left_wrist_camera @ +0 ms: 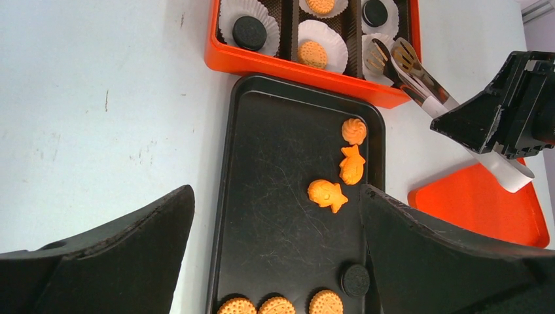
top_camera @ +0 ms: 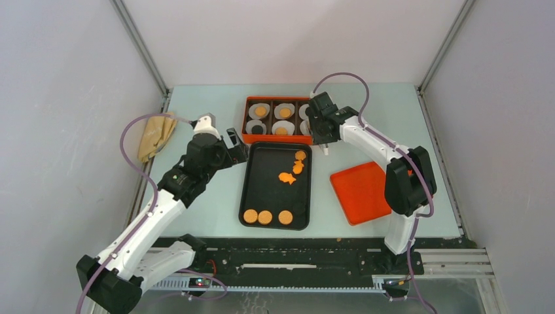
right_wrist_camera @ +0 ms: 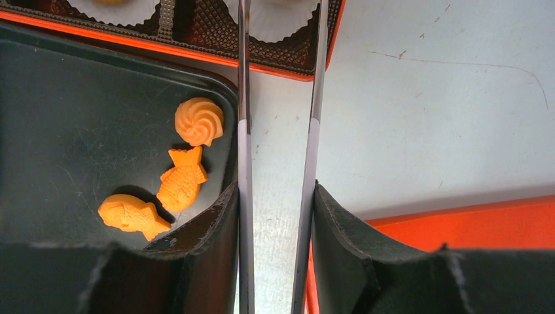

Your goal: Pack the cookies

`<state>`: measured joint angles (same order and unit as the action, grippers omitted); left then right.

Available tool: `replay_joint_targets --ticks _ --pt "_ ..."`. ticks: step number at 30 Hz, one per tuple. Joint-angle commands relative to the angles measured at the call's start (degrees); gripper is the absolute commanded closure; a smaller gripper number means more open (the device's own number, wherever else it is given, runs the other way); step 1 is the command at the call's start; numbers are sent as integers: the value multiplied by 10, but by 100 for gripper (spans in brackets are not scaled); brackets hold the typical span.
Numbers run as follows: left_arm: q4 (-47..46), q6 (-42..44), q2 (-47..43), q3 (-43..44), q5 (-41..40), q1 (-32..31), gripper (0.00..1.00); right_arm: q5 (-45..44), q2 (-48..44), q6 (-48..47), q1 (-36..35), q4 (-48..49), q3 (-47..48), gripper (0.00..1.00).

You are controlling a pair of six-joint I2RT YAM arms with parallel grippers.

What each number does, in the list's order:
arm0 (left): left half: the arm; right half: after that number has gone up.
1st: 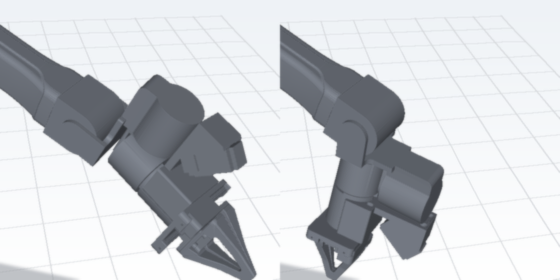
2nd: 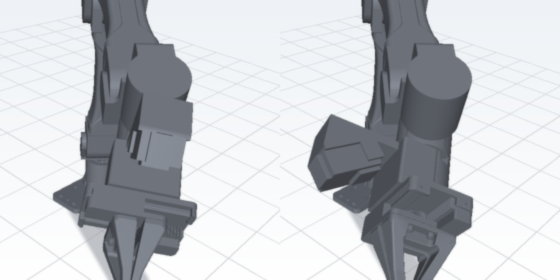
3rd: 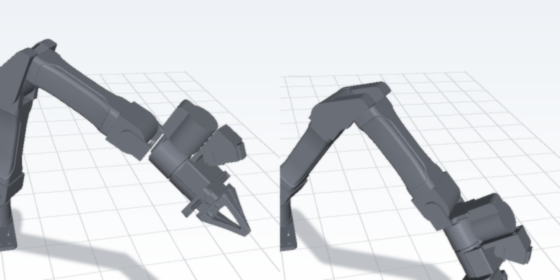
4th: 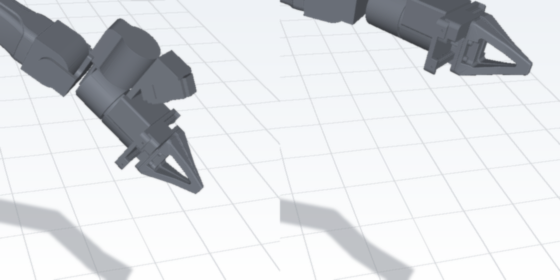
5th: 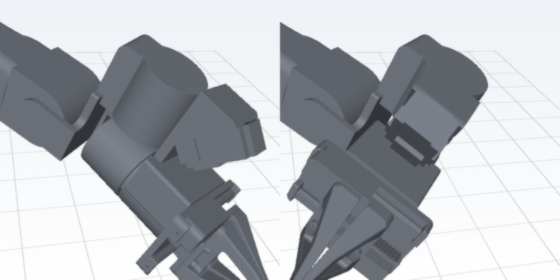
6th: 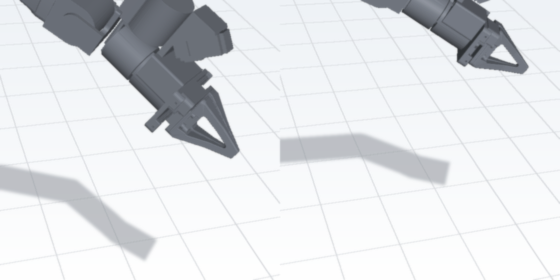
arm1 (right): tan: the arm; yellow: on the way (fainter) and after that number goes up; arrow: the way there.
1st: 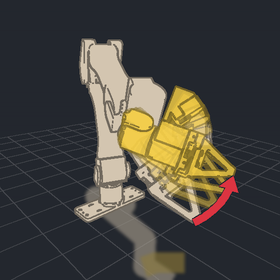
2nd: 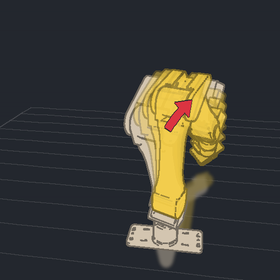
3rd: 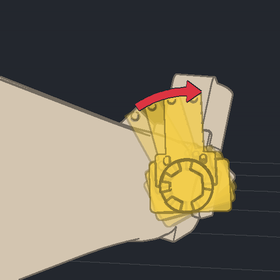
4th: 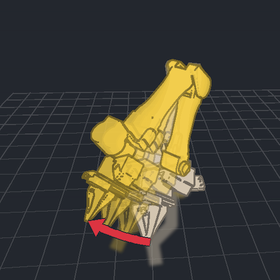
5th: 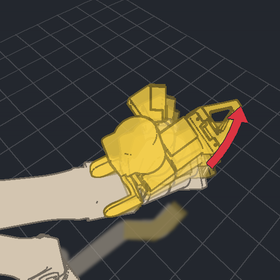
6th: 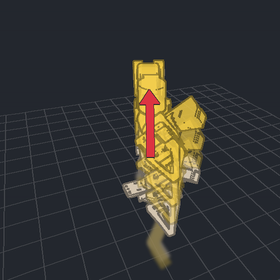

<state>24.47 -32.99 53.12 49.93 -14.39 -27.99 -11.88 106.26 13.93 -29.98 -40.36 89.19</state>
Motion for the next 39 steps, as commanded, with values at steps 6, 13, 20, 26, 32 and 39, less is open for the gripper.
replay_joint_targets --ticks 6,13,20,26,32,39 --pt "-32 10 1 27 15 1 0 -19 -40 -4 4 40 19 53" --pt "-36 11 0 25 22 0 0 -18 -72 -7 4 33 26 52" --pt "-40 11 2 23 31 0 0 -14 -105 -2 4 30 23 47" --pt "-40 10 -3 21 28 0 0 -7 -88 4 5 27 16 49" --pt "-40 11 -4 19 25 0 0 -43 -86 12 8 46 5 54" --pt "-42 12 1 23 26 0 0 -85 -87 28 52 50 18 74"
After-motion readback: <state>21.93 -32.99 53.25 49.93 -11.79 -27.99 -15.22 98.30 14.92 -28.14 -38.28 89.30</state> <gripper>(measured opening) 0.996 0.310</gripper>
